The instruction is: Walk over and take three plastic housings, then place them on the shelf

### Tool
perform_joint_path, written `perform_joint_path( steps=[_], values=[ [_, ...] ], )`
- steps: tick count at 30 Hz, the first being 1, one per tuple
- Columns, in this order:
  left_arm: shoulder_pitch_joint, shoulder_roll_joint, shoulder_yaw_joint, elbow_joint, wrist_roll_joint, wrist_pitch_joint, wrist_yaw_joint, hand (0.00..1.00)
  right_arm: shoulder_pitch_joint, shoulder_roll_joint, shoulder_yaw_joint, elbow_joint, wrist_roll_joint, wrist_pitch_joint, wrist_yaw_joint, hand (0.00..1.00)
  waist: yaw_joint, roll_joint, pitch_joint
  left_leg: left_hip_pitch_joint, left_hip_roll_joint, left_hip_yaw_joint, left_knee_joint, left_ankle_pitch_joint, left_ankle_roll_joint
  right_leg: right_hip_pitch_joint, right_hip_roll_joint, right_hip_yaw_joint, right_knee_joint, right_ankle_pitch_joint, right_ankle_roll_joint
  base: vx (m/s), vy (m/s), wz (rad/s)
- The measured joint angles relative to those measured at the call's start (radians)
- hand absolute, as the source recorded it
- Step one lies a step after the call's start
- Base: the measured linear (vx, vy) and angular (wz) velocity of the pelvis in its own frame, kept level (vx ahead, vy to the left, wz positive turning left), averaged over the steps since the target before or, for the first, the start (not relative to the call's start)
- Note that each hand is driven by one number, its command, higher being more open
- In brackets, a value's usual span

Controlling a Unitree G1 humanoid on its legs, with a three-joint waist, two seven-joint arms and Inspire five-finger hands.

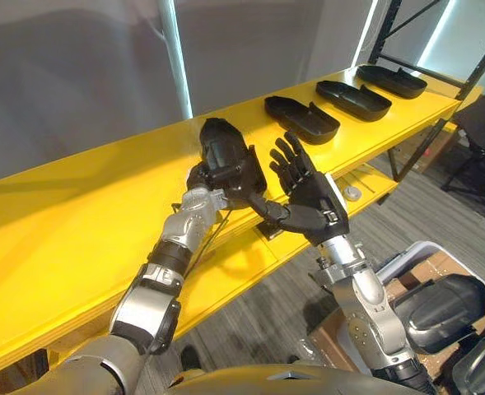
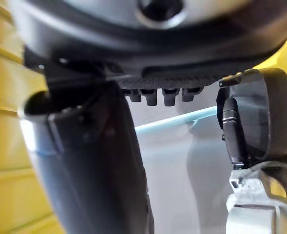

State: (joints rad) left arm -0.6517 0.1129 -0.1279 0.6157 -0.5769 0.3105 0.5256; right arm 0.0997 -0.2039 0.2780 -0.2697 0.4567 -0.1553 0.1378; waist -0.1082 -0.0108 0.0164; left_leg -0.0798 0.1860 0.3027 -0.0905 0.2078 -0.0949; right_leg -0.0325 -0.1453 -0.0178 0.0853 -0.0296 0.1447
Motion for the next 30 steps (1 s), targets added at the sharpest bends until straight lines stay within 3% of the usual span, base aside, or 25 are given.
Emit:
perform_joint_path(
  steps=[5,9,15,20,24,30],
  values=[
    [-0.051,-0.017,0.073,0.062,0.0,-0.002,0.039,1.0,0.003,-0.002,0.01,-0.001,0.002,0.001,0.001,1.0,-0.009,-0.002,0.0,0.004,0.0,0.035,0.0,-0.016,-0.021,-0.004,0.0,0.011,-0.002,0.006,-0.001,-0.01,-0.015,-0.07],
    [-0.055,-0.018,0.137,0.076,-0.002,-0.004,0.054,1.0,0.01,0.003,0.01,-0.002,0.024,0.001,0.002,1.0,-0.02,0.004,0.003,0.016,0.009,0.05,0.0,-0.007,-0.012,-0.001,0.009,0.024,-0.001,0.005,0.003,-0.01,-0.028,-0.11],
    [-0.059,-0.02,0.199,0.088,0.046,0.003,0.08,1.0,0.056,0.002,0.029,-0.03,0.04,0.002,0.002,1.0,-0.046,0.038,0.006,0.018,0.023,0.059,0.0,-0.008,-0.013,-0.002,0.02,0.024,-0.001,0.005,0.003,0.0,-0.031,-0.04],
    [-0.104,-0.007,0.221,0.119,0.263,0.087,0.108,1.0,0.071,0.002,0.065,-0.049,0.041,0.012,0.003,1.0,-0.059,0.045,0.006,0.018,0.035,0.077,0.0,-0.005,-0.011,-0.008,0.028,0.026,-0.001,0.005,0.001,0.02,-0.035,-0.05],
    [-0.127,0.085,0.236,0.121,0.365,0.194,0.104,1.0,0.09,0.002,0.097,-0.062,0.044,0.013,0.003,1.0,-0.059,0.056,0.006,0.019,0.033,0.092,0.0,0.011,-0.011,-0.015,0.026,0.038,0.004,0.011,0.0,0.06,-0.018,-0.07],
    [-0.15,0.149,0.243,0.121,0.538,0.293,0.078,1.0,0.094,0.002,0.125,-0.061,0.073,0.013,0.003,1.0,-0.06,0.064,0.011,0.024,0.032,0.091,0.001,0.014,-0.007,-0.016,0.026,0.036,0.023,0.003,-0.011,0.04,-0.014,0.01]
  ],
)
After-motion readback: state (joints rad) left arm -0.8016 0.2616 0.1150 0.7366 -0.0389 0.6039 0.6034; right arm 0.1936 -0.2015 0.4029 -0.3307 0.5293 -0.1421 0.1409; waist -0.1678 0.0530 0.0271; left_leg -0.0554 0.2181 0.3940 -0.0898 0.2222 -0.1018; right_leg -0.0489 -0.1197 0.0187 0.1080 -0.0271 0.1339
